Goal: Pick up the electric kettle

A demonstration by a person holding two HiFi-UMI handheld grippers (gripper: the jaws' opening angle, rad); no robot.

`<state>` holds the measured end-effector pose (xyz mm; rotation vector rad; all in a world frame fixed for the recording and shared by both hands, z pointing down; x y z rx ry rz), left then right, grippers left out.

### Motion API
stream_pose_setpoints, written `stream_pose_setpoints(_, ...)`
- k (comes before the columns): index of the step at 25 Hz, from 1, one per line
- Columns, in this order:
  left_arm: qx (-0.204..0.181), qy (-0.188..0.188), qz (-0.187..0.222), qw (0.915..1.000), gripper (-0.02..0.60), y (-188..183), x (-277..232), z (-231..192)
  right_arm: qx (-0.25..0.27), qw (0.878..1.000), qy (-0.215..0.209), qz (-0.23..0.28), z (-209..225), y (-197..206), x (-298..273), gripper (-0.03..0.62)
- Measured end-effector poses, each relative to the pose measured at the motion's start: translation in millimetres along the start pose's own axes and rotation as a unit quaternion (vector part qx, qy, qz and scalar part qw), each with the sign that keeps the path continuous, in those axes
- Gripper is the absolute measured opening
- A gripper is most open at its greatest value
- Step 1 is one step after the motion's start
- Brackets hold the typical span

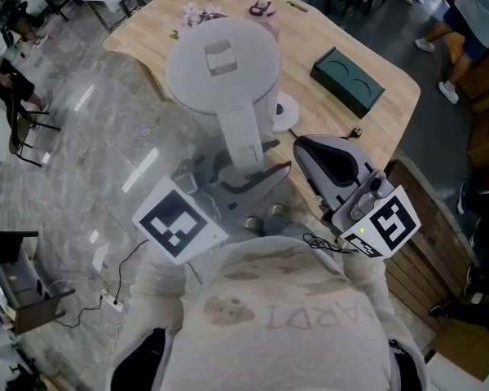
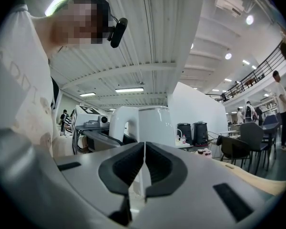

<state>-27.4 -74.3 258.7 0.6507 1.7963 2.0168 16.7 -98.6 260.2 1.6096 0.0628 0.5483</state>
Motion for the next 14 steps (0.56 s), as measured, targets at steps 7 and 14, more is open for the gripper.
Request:
stream_pose_setpoints(7, 0.012, 0.000, 0.012, 0.9998, 0.112, 2, 5, 3, 0.004, 1.000, 0.000, 0.000, -7, -1, -2, 0.023)
stream_pose_setpoints(14, 0.007, -0.002, 0.008, 0.9999, 0.112, 3, -21, -7, 0.003, 1.000, 0.001, -0.001, 20, -4, 5, 0.023)
Point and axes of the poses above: the fingertips, and each gripper's own axes: x backward along the fingers, z to its right, y out of its underside, the point moved 2 cm from there along x, backward along the fingers, and after that the axes turned 15 degrees about z, right-handed, at the moved point
